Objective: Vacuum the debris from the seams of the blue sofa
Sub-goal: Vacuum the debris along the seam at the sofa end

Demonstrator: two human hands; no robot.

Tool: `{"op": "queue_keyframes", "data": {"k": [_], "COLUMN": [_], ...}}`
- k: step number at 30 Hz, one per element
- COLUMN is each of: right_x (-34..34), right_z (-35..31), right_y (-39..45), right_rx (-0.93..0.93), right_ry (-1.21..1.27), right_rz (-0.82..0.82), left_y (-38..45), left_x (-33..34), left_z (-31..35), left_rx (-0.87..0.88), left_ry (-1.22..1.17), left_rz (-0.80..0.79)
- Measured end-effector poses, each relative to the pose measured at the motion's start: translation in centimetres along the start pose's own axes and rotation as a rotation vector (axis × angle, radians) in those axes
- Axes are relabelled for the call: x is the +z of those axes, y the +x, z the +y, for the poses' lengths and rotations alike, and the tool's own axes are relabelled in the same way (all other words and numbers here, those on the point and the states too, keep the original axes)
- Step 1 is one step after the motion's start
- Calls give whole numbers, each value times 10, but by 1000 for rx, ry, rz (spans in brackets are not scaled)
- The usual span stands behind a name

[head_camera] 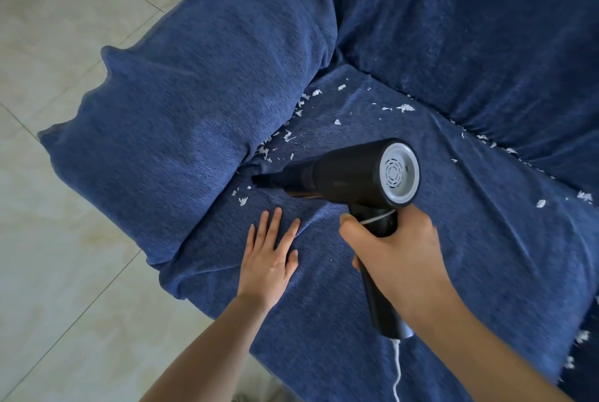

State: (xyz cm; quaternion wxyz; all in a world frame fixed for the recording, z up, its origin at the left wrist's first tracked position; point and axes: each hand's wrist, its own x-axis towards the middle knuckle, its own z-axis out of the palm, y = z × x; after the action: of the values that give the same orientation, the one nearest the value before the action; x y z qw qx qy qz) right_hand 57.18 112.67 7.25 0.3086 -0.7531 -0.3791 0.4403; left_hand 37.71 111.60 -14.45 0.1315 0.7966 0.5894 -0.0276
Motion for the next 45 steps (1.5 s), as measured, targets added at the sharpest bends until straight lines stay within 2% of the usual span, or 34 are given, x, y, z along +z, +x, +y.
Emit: {"op": "queue_keyframes", "data": {"k": [13, 22, 27, 35, 41, 45], "right_x": [-2, 15, 31, 45, 12, -8], "right_z": [5, 10, 11, 5, 7, 7], "right_y": [-17, 7, 8, 27, 26, 29], "right_rx": [-57, -60, -64, -7, 60, 109], "right_ry": [-53, 32, 34, 73, 92, 128], "right_rz": [-88, -3, -76, 6, 83, 117], "left_y": [2, -1, -1, 3, 37, 76], "left_x": [-6, -5, -12, -17, -38, -41], "left_z": [2, 3, 7, 3, -8, -22], "left_rx": [1, -4, 16, 28, 27, 60], "left_ry": [-32, -40, -88, -59, -147, -52], "left_rz": [-2, -6, 52, 4, 198, 141]}}
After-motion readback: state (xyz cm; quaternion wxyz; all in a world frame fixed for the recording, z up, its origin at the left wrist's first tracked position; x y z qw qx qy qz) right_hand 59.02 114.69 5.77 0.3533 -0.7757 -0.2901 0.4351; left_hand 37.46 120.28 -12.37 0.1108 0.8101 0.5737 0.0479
